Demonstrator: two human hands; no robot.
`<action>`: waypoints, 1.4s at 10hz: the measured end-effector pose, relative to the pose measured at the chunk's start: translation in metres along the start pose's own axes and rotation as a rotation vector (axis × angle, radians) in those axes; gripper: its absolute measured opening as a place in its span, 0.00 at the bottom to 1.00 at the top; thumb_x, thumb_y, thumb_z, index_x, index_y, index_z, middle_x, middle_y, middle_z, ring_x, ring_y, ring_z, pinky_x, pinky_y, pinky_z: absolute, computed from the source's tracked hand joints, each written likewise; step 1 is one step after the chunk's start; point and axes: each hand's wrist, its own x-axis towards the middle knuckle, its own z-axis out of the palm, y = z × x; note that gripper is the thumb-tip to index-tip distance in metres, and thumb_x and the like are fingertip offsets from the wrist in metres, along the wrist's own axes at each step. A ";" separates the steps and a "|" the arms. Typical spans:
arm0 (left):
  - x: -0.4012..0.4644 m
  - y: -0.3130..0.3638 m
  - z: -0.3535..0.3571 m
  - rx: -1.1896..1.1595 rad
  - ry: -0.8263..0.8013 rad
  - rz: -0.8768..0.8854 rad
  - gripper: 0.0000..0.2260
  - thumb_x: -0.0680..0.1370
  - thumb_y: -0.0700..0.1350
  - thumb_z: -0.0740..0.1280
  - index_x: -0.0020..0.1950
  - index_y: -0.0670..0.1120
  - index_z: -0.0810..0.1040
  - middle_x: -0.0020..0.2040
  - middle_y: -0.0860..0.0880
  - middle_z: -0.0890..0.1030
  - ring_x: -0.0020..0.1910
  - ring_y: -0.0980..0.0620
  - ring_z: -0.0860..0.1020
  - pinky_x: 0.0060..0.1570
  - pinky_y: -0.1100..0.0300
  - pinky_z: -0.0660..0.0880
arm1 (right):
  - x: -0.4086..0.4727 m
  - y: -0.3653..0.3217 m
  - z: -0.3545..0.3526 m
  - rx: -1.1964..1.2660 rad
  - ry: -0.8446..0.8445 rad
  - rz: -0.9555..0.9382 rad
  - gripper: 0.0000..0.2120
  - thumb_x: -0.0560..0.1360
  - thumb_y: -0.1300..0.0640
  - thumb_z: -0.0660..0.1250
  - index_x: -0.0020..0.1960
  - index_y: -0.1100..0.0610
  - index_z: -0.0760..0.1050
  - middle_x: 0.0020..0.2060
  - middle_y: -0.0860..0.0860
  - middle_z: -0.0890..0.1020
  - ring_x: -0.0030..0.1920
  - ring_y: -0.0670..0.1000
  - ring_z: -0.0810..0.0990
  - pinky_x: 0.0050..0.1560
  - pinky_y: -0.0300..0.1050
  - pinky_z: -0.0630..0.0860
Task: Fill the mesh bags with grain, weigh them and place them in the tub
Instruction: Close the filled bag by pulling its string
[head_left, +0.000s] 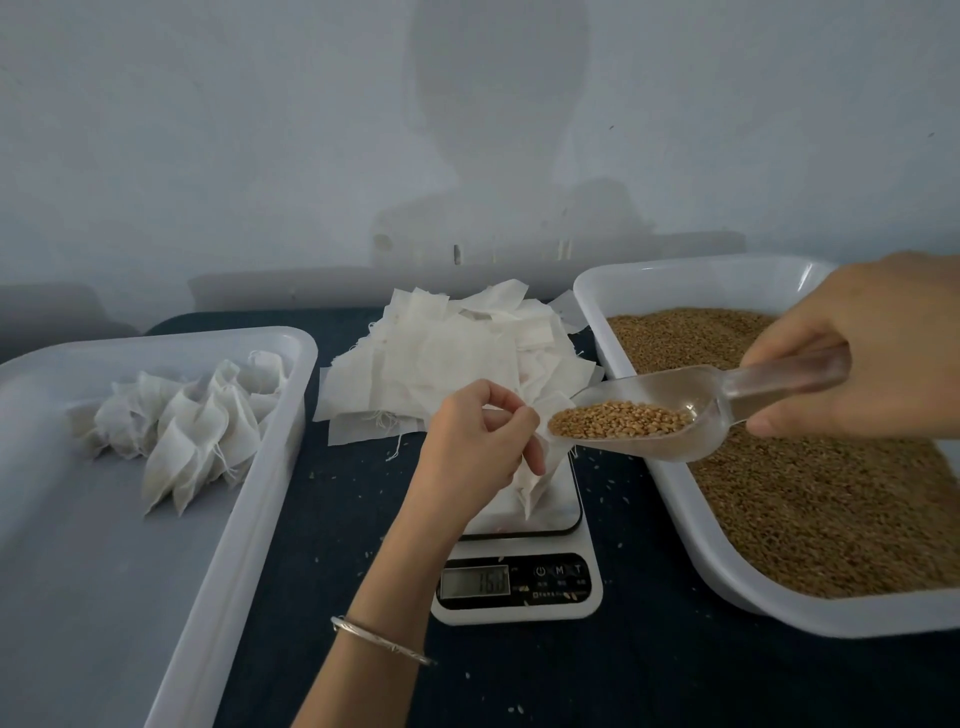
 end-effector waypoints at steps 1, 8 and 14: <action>0.000 0.000 0.000 -0.008 0.000 -0.002 0.02 0.77 0.38 0.62 0.47 0.43 0.74 0.29 0.47 0.82 0.25 0.54 0.68 0.26 0.64 0.68 | 0.000 -0.001 -0.001 -0.003 -0.003 0.003 0.22 0.45 0.25 0.56 0.40 0.19 0.70 0.32 0.24 0.76 0.33 0.38 0.79 0.42 0.45 0.80; -0.002 0.000 0.000 -0.021 0.007 -0.003 0.03 0.77 0.37 0.62 0.48 0.42 0.74 0.29 0.47 0.82 0.25 0.54 0.68 0.25 0.65 0.68 | -0.001 -0.005 -0.006 -0.017 -0.006 -0.004 0.21 0.46 0.27 0.60 0.40 0.20 0.70 0.32 0.25 0.76 0.34 0.39 0.80 0.43 0.45 0.80; 0.005 -0.002 -0.010 -0.085 0.064 0.002 0.02 0.78 0.37 0.61 0.48 0.40 0.73 0.27 0.47 0.80 0.23 0.55 0.68 0.23 0.65 0.67 | -0.007 0.019 0.047 0.658 0.157 0.055 0.15 0.56 0.35 0.67 0.42 0.32 0.79 0.34 0.40 0.84 0.32 0.40 0.81 0.39 0.45 0.72</action>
